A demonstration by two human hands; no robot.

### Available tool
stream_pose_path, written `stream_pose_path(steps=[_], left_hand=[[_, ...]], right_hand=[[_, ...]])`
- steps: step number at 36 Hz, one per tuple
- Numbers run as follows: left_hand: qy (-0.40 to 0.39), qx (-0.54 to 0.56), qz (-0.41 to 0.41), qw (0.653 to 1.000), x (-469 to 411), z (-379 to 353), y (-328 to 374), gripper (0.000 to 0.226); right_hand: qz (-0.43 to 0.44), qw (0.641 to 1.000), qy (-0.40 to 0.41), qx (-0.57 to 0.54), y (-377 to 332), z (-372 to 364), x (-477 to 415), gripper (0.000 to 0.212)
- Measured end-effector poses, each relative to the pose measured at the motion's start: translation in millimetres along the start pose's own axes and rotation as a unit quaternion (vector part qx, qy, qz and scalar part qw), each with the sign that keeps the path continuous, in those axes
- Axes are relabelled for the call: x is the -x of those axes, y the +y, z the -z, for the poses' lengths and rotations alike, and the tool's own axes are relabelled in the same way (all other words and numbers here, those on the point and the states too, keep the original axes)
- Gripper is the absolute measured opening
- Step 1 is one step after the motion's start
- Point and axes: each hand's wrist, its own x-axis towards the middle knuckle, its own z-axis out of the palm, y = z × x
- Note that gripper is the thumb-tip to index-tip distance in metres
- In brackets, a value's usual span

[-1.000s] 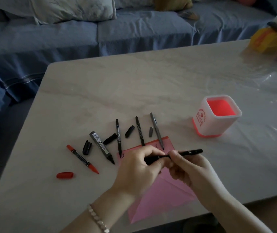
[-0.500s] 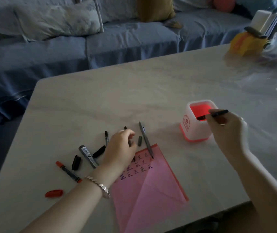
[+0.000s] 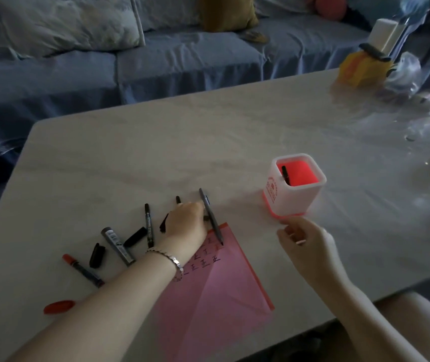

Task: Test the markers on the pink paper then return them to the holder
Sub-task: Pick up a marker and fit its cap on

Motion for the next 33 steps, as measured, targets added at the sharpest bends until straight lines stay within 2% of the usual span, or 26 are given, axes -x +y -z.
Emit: stream_pose_path(steps=[4, 10, 14, 18, 23, 25, 29, 33], left_hand=[[0.041, 0.083, -0.007, 0.996, 18.7, 14.3, -1.2, 0.010], [0.064, 0.235, 0.009, 0.970, 67.0, 45.0, -22.2, 0.003], [0.085, 0.284, 0.035, 0.954, 92.9, 59.1, -40.0, 0.006], [0.104, 0.330, 0.066, 0.936, 110.4, 64.1, -51.2, 0.010], [0.116, 0.352, 0.083, 0.925, 120.7, 58.1, -56.4, 0.008], [0.117, 0.366, 0.091, 0.919, 122.9, 55.3, -54.0, 0.010], [0.102, 0.400, 0.096, 0.906, 125.1, 50.9, -47.7, 0.010], [0.075, 0.440, 0.083, 0.891, 129.9, 50.0, -39.0, 0.011]], right_hand=[[-0.008, 0.996, -0.086, 0.004, -7.8, -18.1, 0.9, 0.013], [0.012, 0.977, -0.195, 0.085, -38.5, -59.2, -13.3, 0.019], [0.039, 0.974, -0.184, 0.125, -59.3, -89.0, -31.4, 0.023], [0.021, 0.964, -0.187, 0.187, -70.1, -111.8, -45.4, 0.034], [-0.009, 0.959, -0.175, 0.222, -63.6, -124.0, -53.9, 0.024], [-0.032, 0.964, -0.195, 0.177, -62.2, -120.7, -55.3, 0.020], [-0.057, 0.975, -0.214, -0.007, -71.6, -93.3, -45.6, 0.016], [-0.089, 0.954, -0.182, -0.222, -81.7, -53.8, -17.0, 0.009]])
